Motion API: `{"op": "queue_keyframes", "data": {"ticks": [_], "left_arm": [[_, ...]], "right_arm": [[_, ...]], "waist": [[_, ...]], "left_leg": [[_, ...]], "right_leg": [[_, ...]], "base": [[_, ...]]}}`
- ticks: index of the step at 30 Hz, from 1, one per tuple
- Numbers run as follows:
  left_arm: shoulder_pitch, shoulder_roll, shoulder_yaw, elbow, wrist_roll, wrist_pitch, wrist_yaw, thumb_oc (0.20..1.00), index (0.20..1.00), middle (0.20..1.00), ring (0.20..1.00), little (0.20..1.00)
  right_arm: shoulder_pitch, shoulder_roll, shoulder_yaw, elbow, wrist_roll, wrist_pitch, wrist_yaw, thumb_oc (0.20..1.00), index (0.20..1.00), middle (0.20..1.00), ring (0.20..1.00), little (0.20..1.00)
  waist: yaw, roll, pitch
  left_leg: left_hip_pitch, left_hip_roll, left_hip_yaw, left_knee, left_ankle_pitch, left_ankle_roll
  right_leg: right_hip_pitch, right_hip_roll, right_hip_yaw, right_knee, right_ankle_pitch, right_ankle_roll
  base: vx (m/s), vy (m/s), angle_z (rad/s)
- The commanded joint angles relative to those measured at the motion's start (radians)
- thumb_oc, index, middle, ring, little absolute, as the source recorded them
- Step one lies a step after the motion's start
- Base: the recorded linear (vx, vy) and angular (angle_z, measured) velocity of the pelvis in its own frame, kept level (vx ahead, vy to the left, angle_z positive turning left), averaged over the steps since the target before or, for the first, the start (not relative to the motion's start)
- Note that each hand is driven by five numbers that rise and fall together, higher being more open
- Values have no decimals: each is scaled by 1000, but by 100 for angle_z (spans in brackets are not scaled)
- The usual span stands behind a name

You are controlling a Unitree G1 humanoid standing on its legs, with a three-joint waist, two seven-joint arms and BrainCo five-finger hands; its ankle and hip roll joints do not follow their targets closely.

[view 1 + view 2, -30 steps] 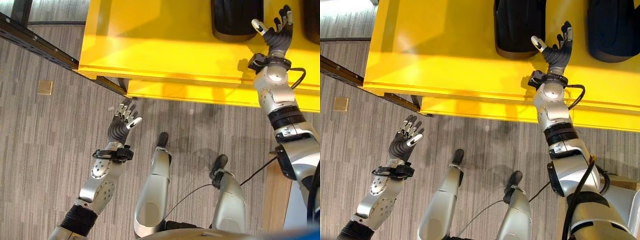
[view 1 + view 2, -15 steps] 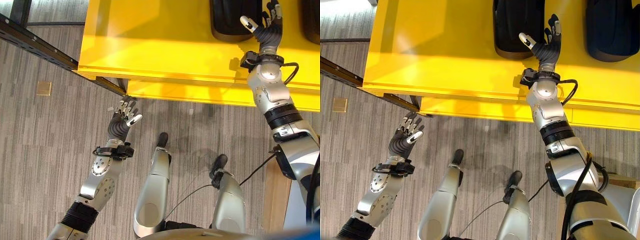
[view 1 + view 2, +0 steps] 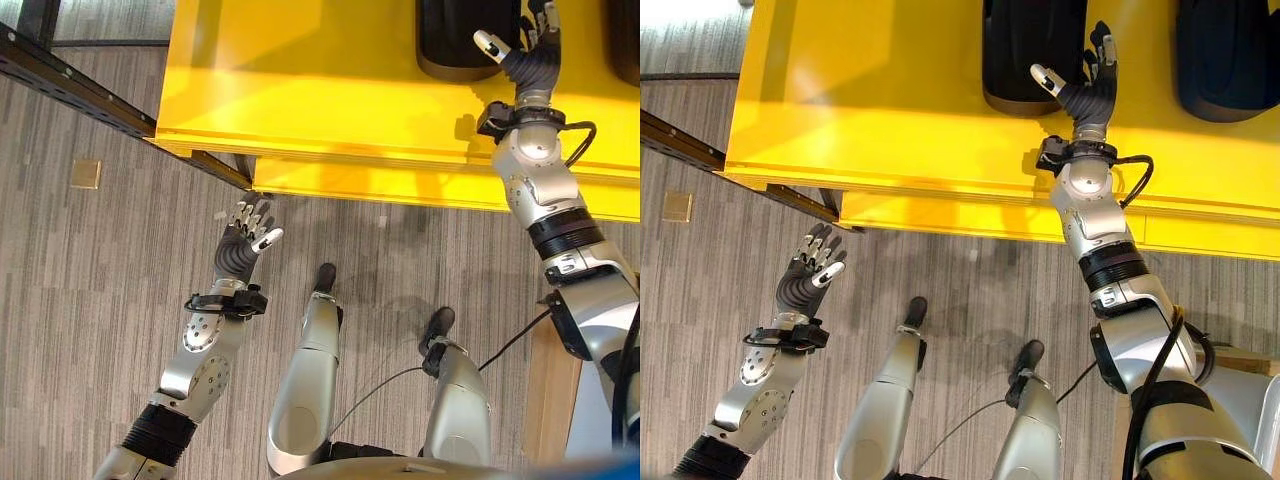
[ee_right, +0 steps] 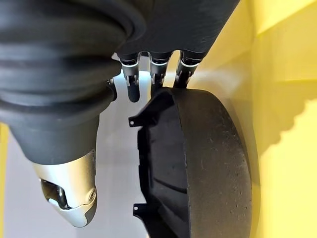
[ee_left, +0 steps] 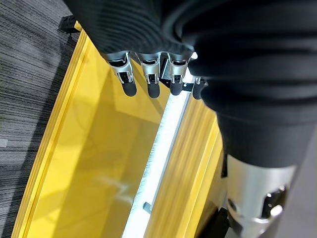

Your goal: Move parts from the plastic box to the shelf.

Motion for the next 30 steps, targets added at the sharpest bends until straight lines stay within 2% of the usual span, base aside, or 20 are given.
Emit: {"op": "queue_keyframes", "data": {"ticks": [1,20,30], "left_arm": [[34,13,47,-53,26,-62,4,1000,1000,1000,1000,1000],[28,7,43,-58,18,-68,12,1000,1000,1000,1000,1000],[32,3,46,-55,24,-65,12,1000,1000,1000,1000,1000]], "right_arm": [[-6,-7,-14,-49,-16,-35,5,1000,1000,1000,1000,1000],[-19,26,-7,-14,23,-42,11,1000,1000,1000,1000,1000],[8,-20,-45,-48,-23,-49,-25,1000,1000,1000,1000,1000]], "waist": [[8,-29,-4],[8,-34,-3],[0,-36,-5]], "left_leg": [[-72,-4,54,10,25,42],[-71,-3,54,4,28,43],[-71,-2,57,4,26,44]], "right_leg": [[168,40,6,79,-186,-49],[173,45,8,69,-181,-48],[170,44,11,71,-183,-47]], "base": [[0,0,0],[0,0,0],[0,0,0]]}}
